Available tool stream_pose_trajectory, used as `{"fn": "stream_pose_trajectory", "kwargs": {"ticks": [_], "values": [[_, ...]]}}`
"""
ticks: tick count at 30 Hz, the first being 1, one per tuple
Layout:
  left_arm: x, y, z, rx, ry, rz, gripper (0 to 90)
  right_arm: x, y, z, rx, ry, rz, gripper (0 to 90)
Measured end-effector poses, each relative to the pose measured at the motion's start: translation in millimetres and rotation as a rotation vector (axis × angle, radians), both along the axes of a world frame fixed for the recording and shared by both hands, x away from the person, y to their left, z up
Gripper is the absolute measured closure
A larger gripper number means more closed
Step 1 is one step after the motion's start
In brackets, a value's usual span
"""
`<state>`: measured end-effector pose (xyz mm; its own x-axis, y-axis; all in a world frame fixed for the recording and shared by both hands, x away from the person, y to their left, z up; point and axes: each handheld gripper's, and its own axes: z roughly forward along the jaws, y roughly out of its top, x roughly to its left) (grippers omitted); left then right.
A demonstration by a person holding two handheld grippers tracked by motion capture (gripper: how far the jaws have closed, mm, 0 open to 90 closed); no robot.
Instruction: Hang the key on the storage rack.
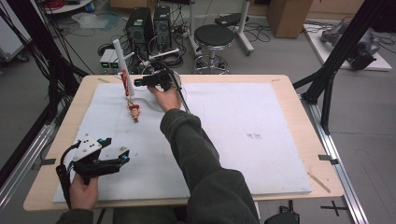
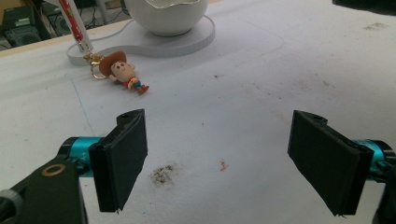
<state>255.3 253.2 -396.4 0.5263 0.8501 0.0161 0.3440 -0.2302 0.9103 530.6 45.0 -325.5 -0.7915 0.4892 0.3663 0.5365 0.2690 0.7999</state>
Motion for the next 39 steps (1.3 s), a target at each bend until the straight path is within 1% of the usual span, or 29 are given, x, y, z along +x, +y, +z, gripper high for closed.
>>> {"fn": "stream_pose_trajectory", "kwargs": {"ticks": [2,3,4,5,7,8,10,11,14,16,20,21,24,27,29,32,33,35,36,37,39], "values": [[0.1,0.0,0.1,0.001,-0.001,-0.002,20.4,-1.2,-2.4,0.7,0.001,-0.002,0.003,48.7],[0.1,-0.3,0.1,-0.001,-0.001,-0.003,20.4,-4.2,-7.9,1.4,0.002,-0.015,0.000,48.6],[0.0,-0.3,0.3,0.001,0.001,-0.004,20.4,-4.2,-7.9,1.4,0.002,-0.015,0.000,48.6],[0.0,-0.4,0.2,0.002,-0.002,-0.003,20.4,-5.8,-13.5,1.0,-0.003,-0.018,-0.004,47.3],[0.0,-0.5,0.2,0.002,0.002,-0.005,20.4,-6.7,-16.1,1.0,-0.006,-0.012,-0.005,46.6],[0.1,-0.5,0.1,0.002,0.001,-0.004,20.4,-7.4,-20.6,1.4,-0.011,-0.008,0.007,46.3],[0.4,-0.2,0.1,0.002,0.003,-0.006,20.4,-8.3,-22.1,2.6,-0.017,-0.008,0.010,45.4],[0.5,-0.1,-0.1,-0.003,0.004,-0.002,20.4,-9.9,-24.9,5.5,-0.017,-0.018,0.018,44.9],[0.7,0.9,-0.1,-0.005,0.004,0.002,20.4,-11.9,-27.4,8.8,-0.015,-0.022,0.019,43.4],[0.8,1.7,0.1,-0.002,0.005,-0.001,20.4,-15.0,-31.5,12.0,-0.012,-0.032,0.024,42.6],[1.0,1.6,-0.3,-0.001,0.006,-0.001,20.4,-18.7,-36.6,13.5,-0.008,-0.047,0.020,42.0],[0.8,1.1,-0.5,-0.004,0.007,-0.001,20.4,-19.6,-39.4,13.2,-0.006,-0.057,0.018,41.6],[0.6,0.6,-0.5,-0.001,0.008,-0.002,20.4,-21.1,-49.4,11.7,-0.006,-0.046,0.013,39.1],[1.0,-0.3,-0.9,0.001,0.011,-0.006,20.4,-22.3,-56.9,12.8,0.004,-0.019,0.016,36.5],[1.4,-1.0,-0.9,0.006,0.012,-0.010,20.4,-25.9,-61.3,16.8,-0.015,-0.039,0.011,34.6],[1.6,-1.7,-1.1,0.007,0.011,-0.011,20.4,-27.8,-64.8,19.7,-0.009,-0.041,0.015,33.9],[1.4,-1.9,-1.1,0.006,0.011,-0.009,20.4,-30.4,-67.9,22.2,-0.008,-0.049,0.011,31.6],[1.1,-1.8,-1.2,0.006,0.013,-0.010,20.4,-31.3,-69.6,22.9,-0.015,-0.054,0.013,31.3],[0.9,-1.7,-1.2,0.006,0.013,-0.011,20.4,-33.8,-74.2,23.0,-0.017,-0.069,0.009,31.3],[0.7,-1.5,-1.2,0.007,0.014,-0.009,20.4,-33.8,-74.2,23.0,-0.017,-0.069,0.009,31.3],[0.4,-1.2,-1.2,0.007,0.015,-0.010,20.4,-35.8,-80.8,20.7,-0.013,-0.078,-0.004,30.8]]}}
